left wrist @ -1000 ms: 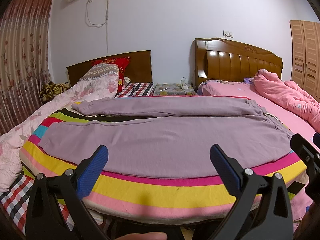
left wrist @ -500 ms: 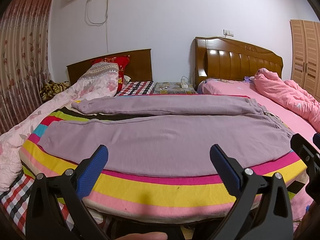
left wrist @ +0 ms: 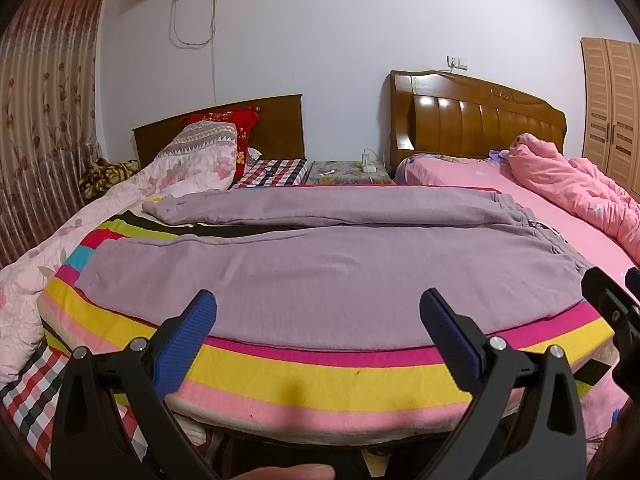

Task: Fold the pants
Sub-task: 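Reach the right tool to the ribbed cuffs and close on them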

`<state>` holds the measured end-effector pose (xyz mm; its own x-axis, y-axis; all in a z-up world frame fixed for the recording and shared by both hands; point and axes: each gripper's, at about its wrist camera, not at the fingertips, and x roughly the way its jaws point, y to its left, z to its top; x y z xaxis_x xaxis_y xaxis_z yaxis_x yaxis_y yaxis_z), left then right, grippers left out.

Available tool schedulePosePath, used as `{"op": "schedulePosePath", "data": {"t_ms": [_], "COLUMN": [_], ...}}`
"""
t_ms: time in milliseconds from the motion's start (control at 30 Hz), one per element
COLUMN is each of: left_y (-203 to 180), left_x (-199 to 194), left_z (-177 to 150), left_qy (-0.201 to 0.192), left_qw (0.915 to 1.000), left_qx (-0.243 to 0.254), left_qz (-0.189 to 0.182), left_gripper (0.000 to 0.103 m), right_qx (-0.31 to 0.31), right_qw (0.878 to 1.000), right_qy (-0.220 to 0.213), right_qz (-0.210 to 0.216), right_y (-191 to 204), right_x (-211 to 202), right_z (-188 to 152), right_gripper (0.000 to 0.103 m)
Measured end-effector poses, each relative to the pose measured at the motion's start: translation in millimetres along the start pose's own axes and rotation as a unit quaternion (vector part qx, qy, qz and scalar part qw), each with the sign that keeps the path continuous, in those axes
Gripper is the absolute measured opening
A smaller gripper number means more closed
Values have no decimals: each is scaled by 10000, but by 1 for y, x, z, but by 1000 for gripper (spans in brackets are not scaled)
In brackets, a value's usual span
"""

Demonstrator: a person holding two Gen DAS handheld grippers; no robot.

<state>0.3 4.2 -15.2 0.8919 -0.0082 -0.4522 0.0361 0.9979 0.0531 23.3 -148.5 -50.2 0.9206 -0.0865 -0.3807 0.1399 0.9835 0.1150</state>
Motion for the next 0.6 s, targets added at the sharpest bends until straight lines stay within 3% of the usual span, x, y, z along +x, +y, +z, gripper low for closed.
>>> {"op": "schedulePosePath", "data": {"t_ms": [167, 267, 367, 467, 600], "left_y": [-2, -5, -10, -18, -16], "left_x": [9, 24, 45, 69, 118], "left_z": [-3, -4, -2, 7, 39], "left_qy": [137, 296, 433, 450, 786], "left_qw": [9998, 9986, 9951, 9907, 9914], "left_qx": [141, 423, 862, 1277, 1020], "left_qz": [-26, -141, -221, -117, -219], "left_gripper": [102, 102, 102, 102, 102], "right_qx": [-25, -99, -408, -735, -1241], "right_qw": [9998, 9984, 9917, 9857, 9817], "right_qy": [173, 419, 881, 1188, 1197], "right_qz": [69, 374, 846, 940, 804], "right_y": [-2, -6, -14, -26, -50], "right_x": [8, 27, 63, 105, 171], "right_z": [-1, 0, 10, 32, 74], "right_gripper": [99, 99, 99, 99, 99]}}
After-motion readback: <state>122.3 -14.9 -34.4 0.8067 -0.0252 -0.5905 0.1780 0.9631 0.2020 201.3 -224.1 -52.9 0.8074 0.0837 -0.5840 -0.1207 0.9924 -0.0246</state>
